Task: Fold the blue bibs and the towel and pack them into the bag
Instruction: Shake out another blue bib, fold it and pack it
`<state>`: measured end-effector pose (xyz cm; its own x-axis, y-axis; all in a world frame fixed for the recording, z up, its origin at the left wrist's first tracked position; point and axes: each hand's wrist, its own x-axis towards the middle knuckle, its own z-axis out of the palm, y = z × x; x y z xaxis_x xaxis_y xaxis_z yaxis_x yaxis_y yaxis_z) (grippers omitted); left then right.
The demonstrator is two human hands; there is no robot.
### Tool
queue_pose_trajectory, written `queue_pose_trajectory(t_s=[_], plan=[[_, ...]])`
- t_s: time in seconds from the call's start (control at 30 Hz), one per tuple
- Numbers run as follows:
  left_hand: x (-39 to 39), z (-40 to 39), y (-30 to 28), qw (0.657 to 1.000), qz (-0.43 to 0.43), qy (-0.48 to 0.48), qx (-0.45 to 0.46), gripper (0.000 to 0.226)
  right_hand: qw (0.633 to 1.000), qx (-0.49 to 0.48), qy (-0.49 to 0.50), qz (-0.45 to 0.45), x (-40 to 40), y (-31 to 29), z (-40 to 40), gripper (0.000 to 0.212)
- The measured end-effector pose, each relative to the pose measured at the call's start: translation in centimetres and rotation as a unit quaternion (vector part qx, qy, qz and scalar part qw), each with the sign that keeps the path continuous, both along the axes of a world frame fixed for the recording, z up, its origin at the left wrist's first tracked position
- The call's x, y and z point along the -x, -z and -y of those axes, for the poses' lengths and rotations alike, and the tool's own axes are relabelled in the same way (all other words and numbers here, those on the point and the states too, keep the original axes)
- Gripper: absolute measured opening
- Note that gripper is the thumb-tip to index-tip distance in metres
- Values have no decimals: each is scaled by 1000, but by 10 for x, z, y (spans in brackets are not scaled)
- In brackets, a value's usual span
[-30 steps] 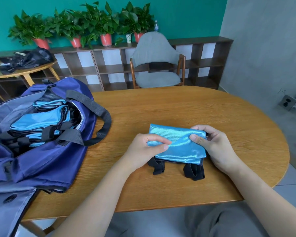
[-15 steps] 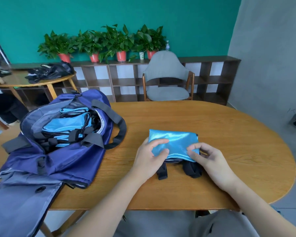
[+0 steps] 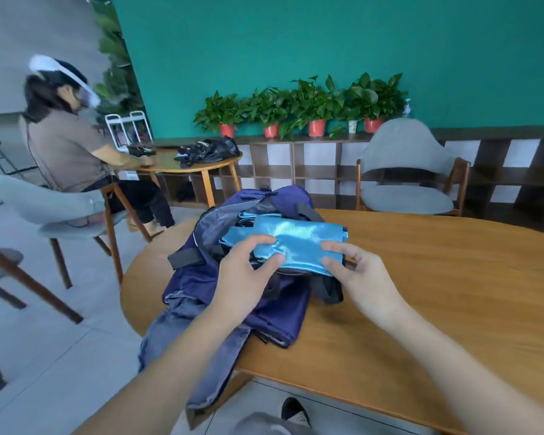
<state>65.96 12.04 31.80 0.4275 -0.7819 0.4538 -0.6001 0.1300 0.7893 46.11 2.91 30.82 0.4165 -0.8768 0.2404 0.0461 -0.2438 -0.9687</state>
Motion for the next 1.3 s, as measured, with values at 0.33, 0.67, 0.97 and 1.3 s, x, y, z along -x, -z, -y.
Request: queue_pose_trajectory(t_s=[0.33,0.67,0.97,1.3], plan=[[-103,64,-23,990,115,-67,-44,33,988,96,58,-106,-151,-16,72,29],[-131,164,-21,996,75,-2,-46,36,976,125,134,-119,-175,-28,136,31],[-138,191,19,988,124,41,-81,32,972,95,141,-160,-173,-1,140,37],[-156,196,26,976,143,92,-133,35,934,28,125,-335,-171,-1,140,55]])
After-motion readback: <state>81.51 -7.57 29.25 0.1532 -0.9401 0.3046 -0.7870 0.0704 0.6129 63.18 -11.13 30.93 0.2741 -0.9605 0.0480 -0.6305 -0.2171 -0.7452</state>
